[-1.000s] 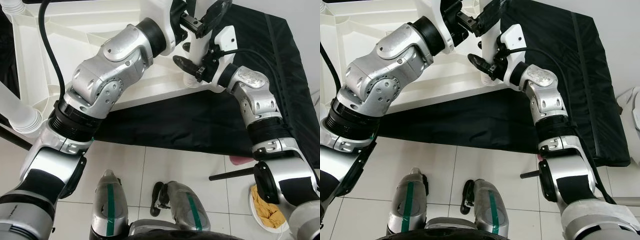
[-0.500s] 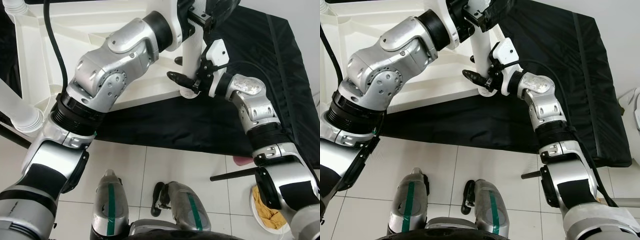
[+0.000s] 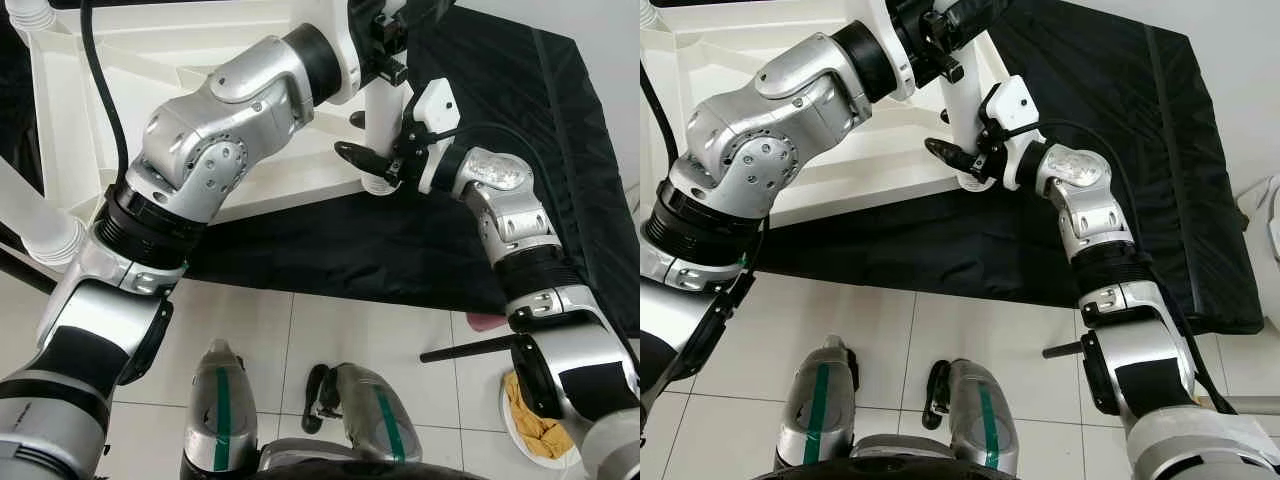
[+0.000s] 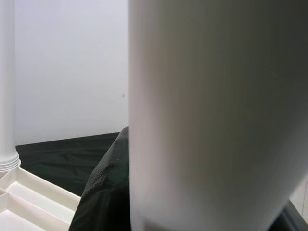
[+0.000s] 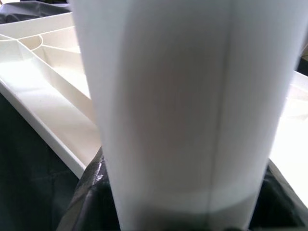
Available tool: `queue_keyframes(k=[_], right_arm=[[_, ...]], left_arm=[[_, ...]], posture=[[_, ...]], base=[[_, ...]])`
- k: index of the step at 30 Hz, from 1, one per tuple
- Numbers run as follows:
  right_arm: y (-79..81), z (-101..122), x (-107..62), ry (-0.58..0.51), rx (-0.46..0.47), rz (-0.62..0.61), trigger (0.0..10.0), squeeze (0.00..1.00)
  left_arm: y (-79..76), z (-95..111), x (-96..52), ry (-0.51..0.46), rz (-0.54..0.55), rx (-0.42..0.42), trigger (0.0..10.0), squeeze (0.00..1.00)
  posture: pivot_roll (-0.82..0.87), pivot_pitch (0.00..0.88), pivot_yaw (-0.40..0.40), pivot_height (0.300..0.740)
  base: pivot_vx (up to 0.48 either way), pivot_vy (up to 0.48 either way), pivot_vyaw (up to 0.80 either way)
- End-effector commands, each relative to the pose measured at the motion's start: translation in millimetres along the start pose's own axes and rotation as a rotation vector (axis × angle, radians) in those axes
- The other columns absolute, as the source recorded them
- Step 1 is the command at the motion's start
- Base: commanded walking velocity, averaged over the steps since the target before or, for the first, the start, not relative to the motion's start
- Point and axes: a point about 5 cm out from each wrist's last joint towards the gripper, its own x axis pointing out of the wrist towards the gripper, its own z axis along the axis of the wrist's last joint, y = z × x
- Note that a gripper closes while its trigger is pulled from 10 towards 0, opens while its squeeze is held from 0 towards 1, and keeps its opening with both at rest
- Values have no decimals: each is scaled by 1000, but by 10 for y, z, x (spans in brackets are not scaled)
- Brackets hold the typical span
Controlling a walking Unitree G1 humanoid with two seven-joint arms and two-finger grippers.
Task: Building children table
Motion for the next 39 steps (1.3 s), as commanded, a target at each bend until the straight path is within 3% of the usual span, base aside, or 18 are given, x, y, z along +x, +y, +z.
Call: queue_keyframes(k=[1,8,9,16,24,25,28,29,39], right_arm=[[-140,9,-52,1,28,-102,10000,0],[-187,27,-55,-19,83,-149,10000,0],[-211,38,-55,-32,108,-178,10000,1000],[-238,103,-39,-81,105,-291,10000,1000],[-257,156,11,-103,70,-402,10000,1000],[-263,172,25,-108,70,-436,10000,906],[-266,182,33,-111,74,-457,10000,906],[-258,192,50,-111,67,-493,10000,0],[-147,132,133,-86,110,-689,10000,0]], left_arm=[[-341,39,-58,-16,-589,-13,0,0],[-318,48,-41,-15,-548,16,0,0],[-305,48,-24,-14,-521,36,10000,0],[-48,58,184,23,-199,145,10000,0],[58,74,278,74,-38,176,10000,0],[105,78,295,79,17,175,10000,0],[136,81,305,81,54,172,10000,0],[176,95,316,77,98,184,10000,0],[263,215,332,46,237,202,10000,0]], posture=[[139,16,-115,740],[140,16,-121,740],[139,16,-122,740],[139,8,-124,740],[140,4,-123,740],[141,4,-125,740],[141,4,-125,740],[141,3,-125,740],[148,3,-128,740]], base=[[0,0,0],[0,0,0],[0,0,0],[0,0,0],[0,0,0],[0,0,0],[0,0,0],[0,0,0],[0,0,0]])
